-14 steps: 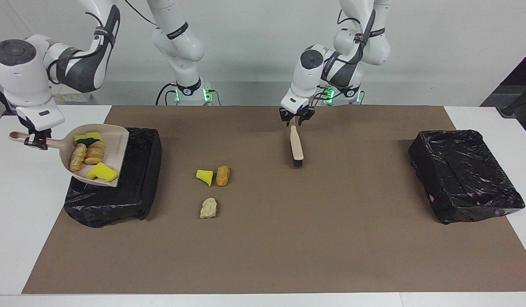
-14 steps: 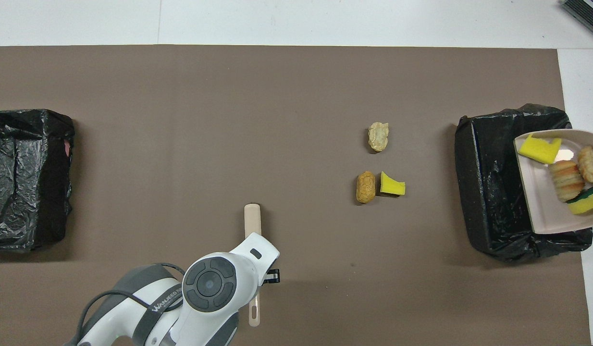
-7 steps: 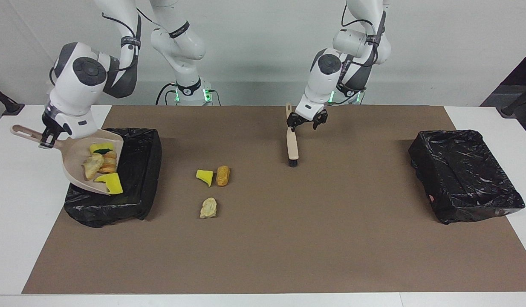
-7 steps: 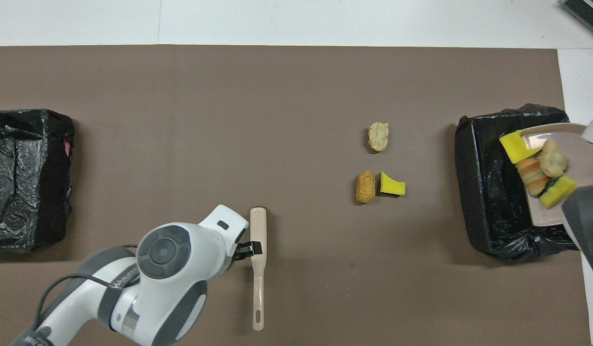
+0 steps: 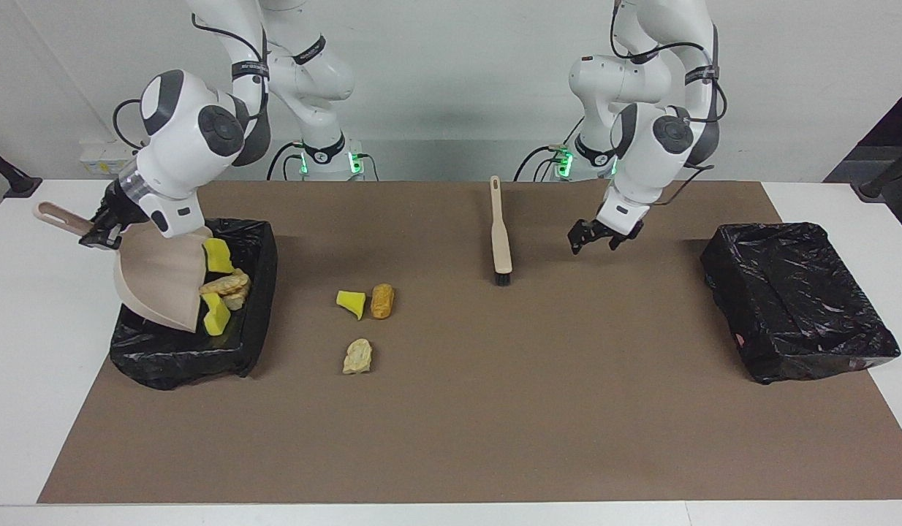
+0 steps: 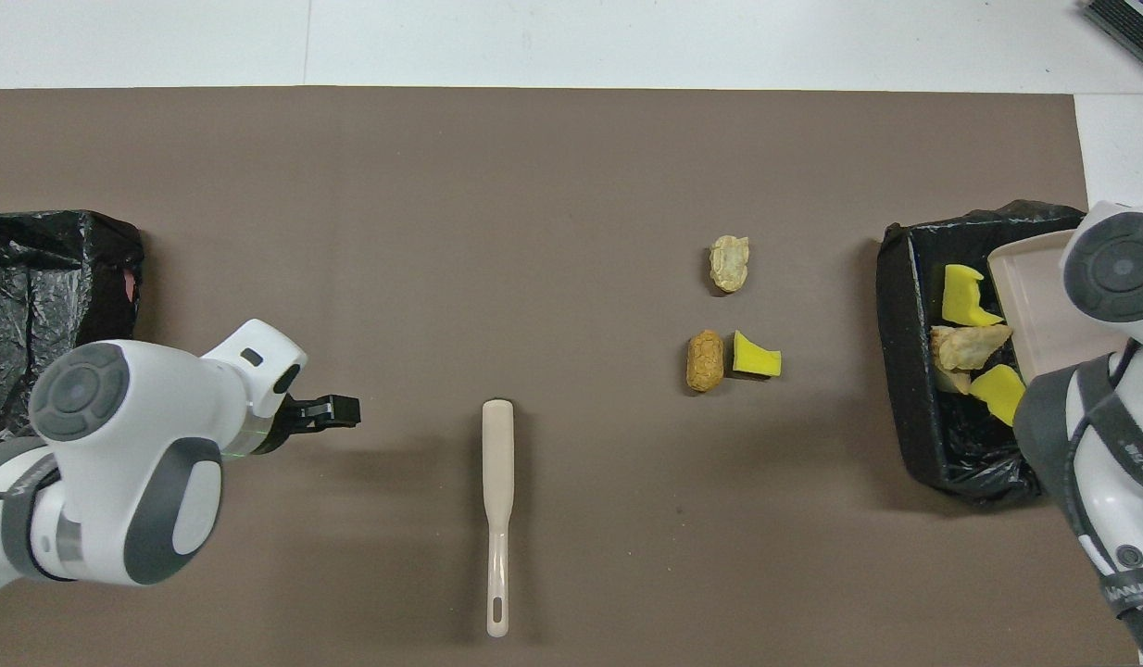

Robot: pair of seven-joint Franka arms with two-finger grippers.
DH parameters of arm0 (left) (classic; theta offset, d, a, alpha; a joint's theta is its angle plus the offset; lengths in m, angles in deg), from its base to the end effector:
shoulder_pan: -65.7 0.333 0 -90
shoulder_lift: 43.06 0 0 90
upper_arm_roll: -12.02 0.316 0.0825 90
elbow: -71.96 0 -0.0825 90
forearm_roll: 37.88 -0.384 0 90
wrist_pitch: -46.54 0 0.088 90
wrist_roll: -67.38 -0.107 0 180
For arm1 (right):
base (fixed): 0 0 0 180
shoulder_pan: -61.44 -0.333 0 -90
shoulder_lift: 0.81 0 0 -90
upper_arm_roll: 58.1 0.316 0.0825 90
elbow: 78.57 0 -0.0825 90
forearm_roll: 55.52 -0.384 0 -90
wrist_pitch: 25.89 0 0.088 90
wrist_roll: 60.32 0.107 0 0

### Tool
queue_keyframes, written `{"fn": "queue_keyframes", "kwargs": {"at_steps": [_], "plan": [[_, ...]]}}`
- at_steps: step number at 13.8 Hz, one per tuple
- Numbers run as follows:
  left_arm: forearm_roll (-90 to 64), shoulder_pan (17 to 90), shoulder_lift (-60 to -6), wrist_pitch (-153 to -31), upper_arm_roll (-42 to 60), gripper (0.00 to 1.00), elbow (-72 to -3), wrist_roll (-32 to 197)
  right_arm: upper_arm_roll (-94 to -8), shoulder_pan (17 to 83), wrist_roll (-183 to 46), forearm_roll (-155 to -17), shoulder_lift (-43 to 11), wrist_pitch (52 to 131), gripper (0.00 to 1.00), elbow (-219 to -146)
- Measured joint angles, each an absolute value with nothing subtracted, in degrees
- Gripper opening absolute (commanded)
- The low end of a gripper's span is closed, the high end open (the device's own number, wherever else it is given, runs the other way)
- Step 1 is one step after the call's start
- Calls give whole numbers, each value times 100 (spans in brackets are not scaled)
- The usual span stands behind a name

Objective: Sweep and dump trash in bin
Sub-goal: 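Tip the dustpan with the right gripper while the left gripper drops the brush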

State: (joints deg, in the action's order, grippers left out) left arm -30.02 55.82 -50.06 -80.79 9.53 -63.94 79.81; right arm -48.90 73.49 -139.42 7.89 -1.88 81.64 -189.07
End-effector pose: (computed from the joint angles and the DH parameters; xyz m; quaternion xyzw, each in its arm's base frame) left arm 0.4672 -0.1069 0.3705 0.9977 0.0430 -0.0243 0.0472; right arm 0.5673 -0.0964 0.5088 0.5609 0.6637 -0.3463 0.3535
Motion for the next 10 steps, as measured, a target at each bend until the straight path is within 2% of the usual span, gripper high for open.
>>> {"fn": "queue_keyframes", "kwargs": {"at_steps": [3,6,10], "plan": [[-3068,6320,-4993,-7883,959,100,-6002,7014,-4889,7135,-13935,1205,-135,7786,0,-18865],[-3300,6698,-4955,-6758,961,100,-4847,6735,-4880,6918,-13935,1361,-96,7455,0,-18741],[-3463,6794,-4860,-5578,958,100,-3496,6734,-4852,6735,-13535,1048,-67,7228,0,-18378]]}}
